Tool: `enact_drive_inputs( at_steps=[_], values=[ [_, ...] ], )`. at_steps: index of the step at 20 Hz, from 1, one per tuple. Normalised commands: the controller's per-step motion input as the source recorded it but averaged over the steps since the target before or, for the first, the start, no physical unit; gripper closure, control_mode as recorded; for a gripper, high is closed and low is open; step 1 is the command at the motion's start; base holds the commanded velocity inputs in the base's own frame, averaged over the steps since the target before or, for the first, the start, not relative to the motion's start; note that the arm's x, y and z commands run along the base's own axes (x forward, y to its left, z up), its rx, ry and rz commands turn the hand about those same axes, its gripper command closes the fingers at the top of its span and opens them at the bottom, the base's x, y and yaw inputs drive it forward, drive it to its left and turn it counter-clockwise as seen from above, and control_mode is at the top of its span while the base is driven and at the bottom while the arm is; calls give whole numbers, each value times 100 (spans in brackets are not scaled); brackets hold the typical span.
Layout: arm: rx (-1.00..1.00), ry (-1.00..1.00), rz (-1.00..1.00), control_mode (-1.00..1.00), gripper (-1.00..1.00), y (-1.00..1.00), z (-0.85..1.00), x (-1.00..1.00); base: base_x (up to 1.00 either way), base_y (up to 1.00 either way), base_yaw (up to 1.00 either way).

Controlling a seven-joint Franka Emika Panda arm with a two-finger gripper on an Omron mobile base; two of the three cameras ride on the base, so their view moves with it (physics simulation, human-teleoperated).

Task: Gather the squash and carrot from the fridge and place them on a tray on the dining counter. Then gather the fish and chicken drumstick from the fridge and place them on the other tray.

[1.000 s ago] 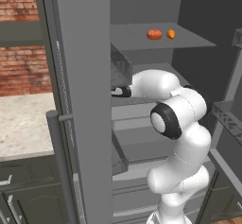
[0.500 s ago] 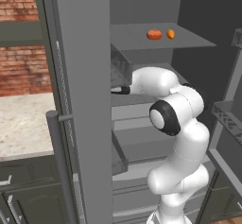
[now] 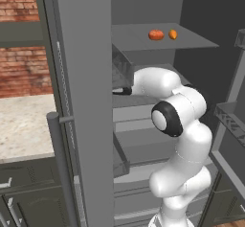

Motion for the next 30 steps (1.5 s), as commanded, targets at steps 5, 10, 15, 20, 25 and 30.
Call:
enact_drive_inputs(
  at_steps=[5,10,15,20,25,30],
  values=[
    [0,0,0,-100,100,0,0,0,0,0,0],
    [0,0,0,-100,100,0,-5,0,0,0,0],
    [-3,-8,0,-100,100,0,-46,-35,0,0,0],
    [-1,-12,0,-100,100,1,-23,-64,0,0,0],
    [7,-17,0,-100,100,0,8,-76,0,0,0],
    [20,-12,0,-100,100,-10,41,-70,0,0,0]
  ],
)
